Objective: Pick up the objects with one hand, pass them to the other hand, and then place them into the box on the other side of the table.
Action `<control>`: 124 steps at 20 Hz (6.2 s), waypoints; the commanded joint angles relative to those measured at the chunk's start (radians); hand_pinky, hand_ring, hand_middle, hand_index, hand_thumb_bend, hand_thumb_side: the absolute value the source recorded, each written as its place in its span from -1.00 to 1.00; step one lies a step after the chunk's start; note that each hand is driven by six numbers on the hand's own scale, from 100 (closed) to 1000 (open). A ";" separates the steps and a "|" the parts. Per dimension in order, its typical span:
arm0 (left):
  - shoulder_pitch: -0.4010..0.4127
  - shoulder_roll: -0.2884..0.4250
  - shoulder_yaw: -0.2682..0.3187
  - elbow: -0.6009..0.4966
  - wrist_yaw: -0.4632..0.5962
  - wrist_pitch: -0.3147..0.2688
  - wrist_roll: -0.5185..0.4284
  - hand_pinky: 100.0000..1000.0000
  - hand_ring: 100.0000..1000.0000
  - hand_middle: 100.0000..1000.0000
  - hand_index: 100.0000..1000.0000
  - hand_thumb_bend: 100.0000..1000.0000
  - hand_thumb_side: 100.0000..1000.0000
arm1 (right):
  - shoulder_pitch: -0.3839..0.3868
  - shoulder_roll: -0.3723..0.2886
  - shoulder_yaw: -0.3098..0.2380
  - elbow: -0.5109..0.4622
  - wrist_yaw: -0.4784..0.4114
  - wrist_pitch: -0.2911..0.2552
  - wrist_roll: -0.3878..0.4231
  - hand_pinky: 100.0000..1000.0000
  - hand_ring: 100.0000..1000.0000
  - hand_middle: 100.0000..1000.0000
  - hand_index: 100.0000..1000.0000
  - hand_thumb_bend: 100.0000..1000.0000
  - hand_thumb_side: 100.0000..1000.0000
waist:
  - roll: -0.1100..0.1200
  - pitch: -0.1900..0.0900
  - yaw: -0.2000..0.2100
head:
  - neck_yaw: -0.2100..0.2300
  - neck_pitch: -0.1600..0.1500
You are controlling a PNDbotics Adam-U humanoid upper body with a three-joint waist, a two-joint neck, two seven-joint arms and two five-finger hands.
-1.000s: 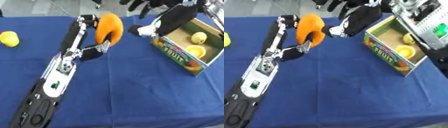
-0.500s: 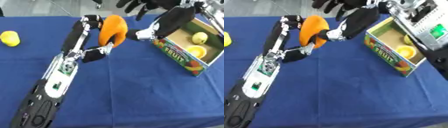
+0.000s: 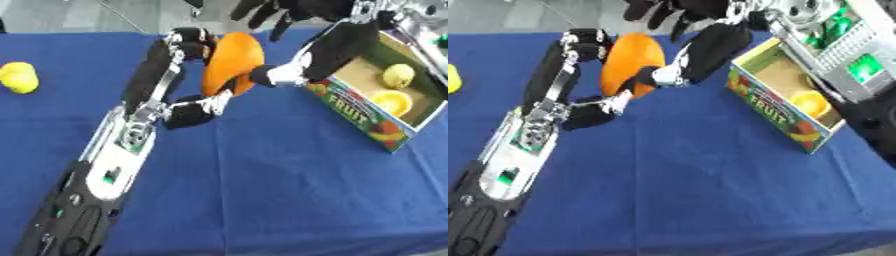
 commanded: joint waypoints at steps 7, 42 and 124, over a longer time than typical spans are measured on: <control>-0.011 0.012 -0.007 -0.048 0.005 -0.010 0.000 0.13 -0.10 -0.19 -0.36 -1.00 -0.93 | -0.001 -0.021 -0.003 -0.009 0.017 0.020 0.018 0.46 0.76 0.75 0.72 -0.41 -0.67 | -0.013 0.003 0.003 | -0.011 -0.007; -0.022 -0.016 -0.023 -0.079 0.012 0.015 0.032 0.11 -0.11 -0.20 -0.29 -1.00 -1.00 | 0.013 -0.018 0.007 -0.009 -0.039 0.030 -0.078 0.13 0.13 -0.35 -0.09 -1.00 -1.00 | -0.011 0.007 -0.001 | -0.029 0.004; 0.319 0.474 0.320 -0.400 0.397 0.405 0.496 0.45 0.18 0.18 0.40 0.18 0.01 | 0.567 -0.402 -0.398 0.298 -0.457 -0.130 -0.851 0.19 0.31 -0.29 -0.07 -1.00 -1.00 | 0.046 0.045 0.055 | -0.209 -0.095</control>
